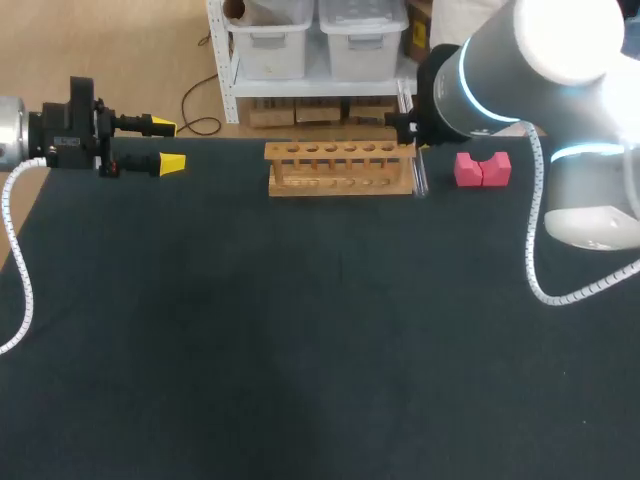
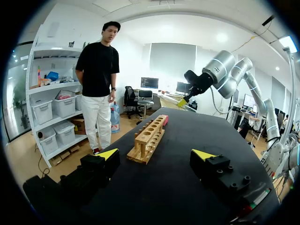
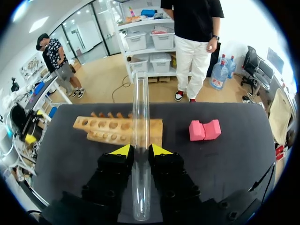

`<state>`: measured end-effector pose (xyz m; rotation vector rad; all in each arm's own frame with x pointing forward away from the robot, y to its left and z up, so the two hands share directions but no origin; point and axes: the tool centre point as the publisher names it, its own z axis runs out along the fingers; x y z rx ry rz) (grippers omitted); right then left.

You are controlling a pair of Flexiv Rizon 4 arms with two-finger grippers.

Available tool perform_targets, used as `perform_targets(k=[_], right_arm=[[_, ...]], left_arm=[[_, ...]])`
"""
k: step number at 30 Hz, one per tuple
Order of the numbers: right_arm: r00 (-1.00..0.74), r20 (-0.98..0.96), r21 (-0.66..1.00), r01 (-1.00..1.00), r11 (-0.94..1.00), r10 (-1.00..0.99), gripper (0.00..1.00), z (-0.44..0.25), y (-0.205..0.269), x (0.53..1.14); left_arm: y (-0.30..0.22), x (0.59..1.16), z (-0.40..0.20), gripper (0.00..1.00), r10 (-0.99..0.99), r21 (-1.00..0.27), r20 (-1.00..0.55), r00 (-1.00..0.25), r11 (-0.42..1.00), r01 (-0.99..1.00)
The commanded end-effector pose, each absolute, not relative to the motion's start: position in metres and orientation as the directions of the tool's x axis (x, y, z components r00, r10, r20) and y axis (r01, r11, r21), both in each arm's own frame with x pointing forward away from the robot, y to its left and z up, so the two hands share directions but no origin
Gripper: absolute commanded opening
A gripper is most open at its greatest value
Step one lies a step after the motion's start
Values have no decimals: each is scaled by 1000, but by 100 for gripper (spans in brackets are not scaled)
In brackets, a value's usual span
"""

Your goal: Grasp the test tube, adjust it, and insert it.

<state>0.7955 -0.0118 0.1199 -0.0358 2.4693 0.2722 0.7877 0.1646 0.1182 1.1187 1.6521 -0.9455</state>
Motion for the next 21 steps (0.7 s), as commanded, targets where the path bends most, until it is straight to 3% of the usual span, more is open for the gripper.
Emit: perform_targets(k=[1, 21], right_arm=[[-721, -688, 183, -63, 981, 82, 0, 121, -10, 801], [-694, -717, 249, -161, 955, 70, 0, 122, 27, 808]], left_arm=[[165, 787, 117, 100, 257, -100, -949, -181, 300, 949], [165, 787, 117, 100, 257, -100, -949, -181, 300, 949]])
